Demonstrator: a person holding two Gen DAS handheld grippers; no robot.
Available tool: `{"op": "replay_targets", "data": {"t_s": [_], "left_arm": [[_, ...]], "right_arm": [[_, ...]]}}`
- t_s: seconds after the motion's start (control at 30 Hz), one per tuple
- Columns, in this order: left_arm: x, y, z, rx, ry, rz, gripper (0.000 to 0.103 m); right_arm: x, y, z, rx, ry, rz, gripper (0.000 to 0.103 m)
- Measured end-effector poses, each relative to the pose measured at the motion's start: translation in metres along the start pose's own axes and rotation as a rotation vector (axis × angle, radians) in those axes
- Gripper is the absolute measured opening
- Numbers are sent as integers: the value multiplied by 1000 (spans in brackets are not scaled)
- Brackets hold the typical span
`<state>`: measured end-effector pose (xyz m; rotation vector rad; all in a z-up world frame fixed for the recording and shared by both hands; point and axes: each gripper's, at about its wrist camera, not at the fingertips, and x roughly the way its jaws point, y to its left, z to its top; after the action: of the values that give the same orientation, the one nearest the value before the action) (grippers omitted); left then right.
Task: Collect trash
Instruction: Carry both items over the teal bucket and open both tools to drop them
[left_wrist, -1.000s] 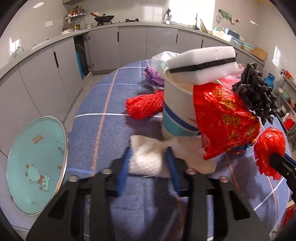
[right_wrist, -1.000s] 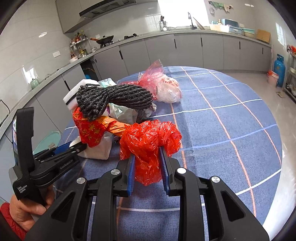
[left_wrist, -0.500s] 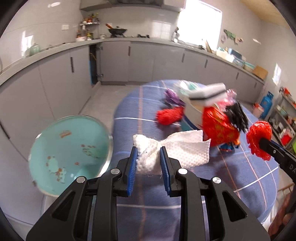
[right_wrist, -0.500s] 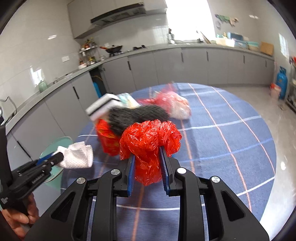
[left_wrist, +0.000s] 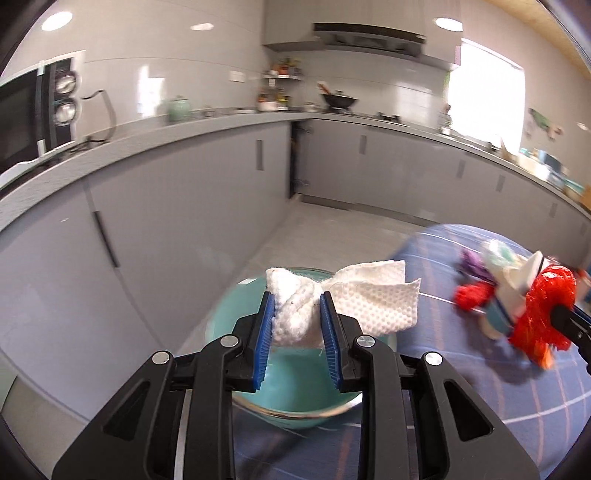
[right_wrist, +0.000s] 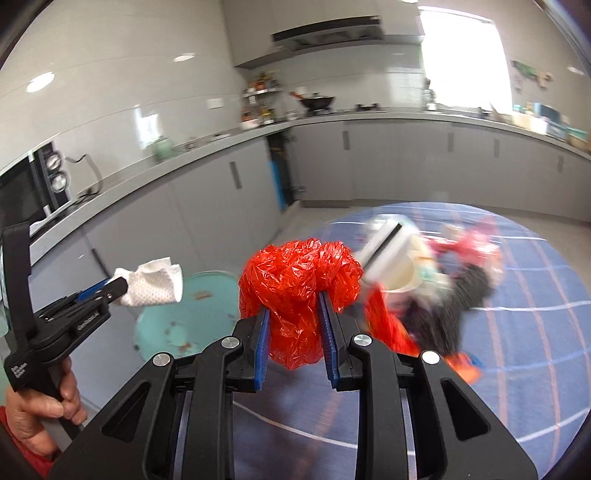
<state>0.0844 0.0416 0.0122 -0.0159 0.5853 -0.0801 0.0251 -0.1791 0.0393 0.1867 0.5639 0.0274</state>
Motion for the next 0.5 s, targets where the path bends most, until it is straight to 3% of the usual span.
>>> {"op": "replay_targets", "data": {"t_s": [0.13,0.5], "left_arm": [[10,18,0,-27,18,63,26],[51,38,-17,-61,99,95,27]], "right_arm": [[28,26,7,-20,31,81,26],[98,74,5,-49,149,193,26]]}}
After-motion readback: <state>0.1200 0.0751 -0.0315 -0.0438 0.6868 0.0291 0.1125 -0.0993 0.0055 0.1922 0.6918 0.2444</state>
